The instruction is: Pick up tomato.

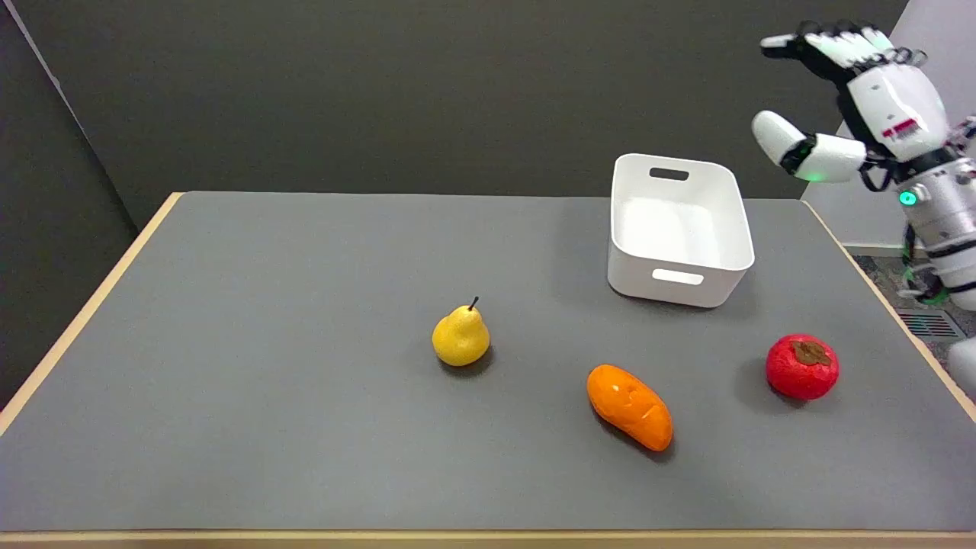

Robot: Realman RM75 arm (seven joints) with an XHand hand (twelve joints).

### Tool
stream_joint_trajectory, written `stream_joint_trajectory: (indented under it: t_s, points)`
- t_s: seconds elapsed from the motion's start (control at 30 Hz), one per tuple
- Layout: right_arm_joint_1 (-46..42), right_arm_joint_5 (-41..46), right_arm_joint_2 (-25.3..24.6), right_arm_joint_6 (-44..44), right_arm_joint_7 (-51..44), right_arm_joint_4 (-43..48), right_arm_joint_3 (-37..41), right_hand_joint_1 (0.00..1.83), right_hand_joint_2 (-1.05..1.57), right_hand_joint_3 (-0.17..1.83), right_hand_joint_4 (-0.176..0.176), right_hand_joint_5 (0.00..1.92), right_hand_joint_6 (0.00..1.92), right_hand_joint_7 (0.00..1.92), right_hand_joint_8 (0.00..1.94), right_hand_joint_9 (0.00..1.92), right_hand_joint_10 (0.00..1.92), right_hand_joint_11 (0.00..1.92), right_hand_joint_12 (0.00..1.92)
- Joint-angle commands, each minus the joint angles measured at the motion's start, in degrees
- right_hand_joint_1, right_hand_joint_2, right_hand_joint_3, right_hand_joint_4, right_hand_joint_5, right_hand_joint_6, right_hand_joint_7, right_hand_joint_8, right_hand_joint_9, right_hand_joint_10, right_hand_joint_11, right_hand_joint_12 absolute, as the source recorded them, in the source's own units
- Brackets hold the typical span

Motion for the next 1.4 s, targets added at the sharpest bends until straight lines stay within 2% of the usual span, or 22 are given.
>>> stream_joint_trajectory:
  t_s: [0.03,0.27,0.47,0.57,0.87,1.1,1.4]
  points:
    - [-19.8,4.5,-6.6,-14.5,-6.4,6.5,19.6,0.11,0.61,0.89,0.136,0.23,0.48,0.34,0.36,0.22,0.62,0.06,1.15]
    - [-27.4,3.1,-11.1,-12.7,-6.4,11.1,23.5,0.11,0.58,0.94,0.135,0.21,0.46,0.32,0.35,0.2,0.6,0.05,1.15]
    - [-32.8,-1.2,-11.7,-11.4,-4.9,15.5,22.6,0.1,0.57,0.94,0.137,0.22,0.47,0.32,0.35,0.21,0.6,0.05,1.16]
    - [-35.7,-2.5,-10.8,-11.8,-0.1,17.1,21.4,0.07,0.57,0.94,0.135,0.22,0.47,0.33,0.36,0.22,0.61,0.06,1.17]
    - [-38.9,-1.5,-11.1,-18.1,1.2,21.3,18.4,0.03,0.6,0.88,0.114,0.22,0.45,0.32,0.34,0.21,0.61,0.06,1.16]
    - [-41.3,-1.4,-13.0,-24.5,0.8,24.7,17.5,0.03,0.6,0.88,0.111,0.22,0.44,0.3,0.33,0.19,0.6,0.05,1.15]
    - [-43.5,1.9,-14.7,-26.9,-3.0,25.0,16.4,0.07,0.58,0.88,0.112,0.22,0.44,0.28,0.32,0.17,0.59,0.04,1.15]
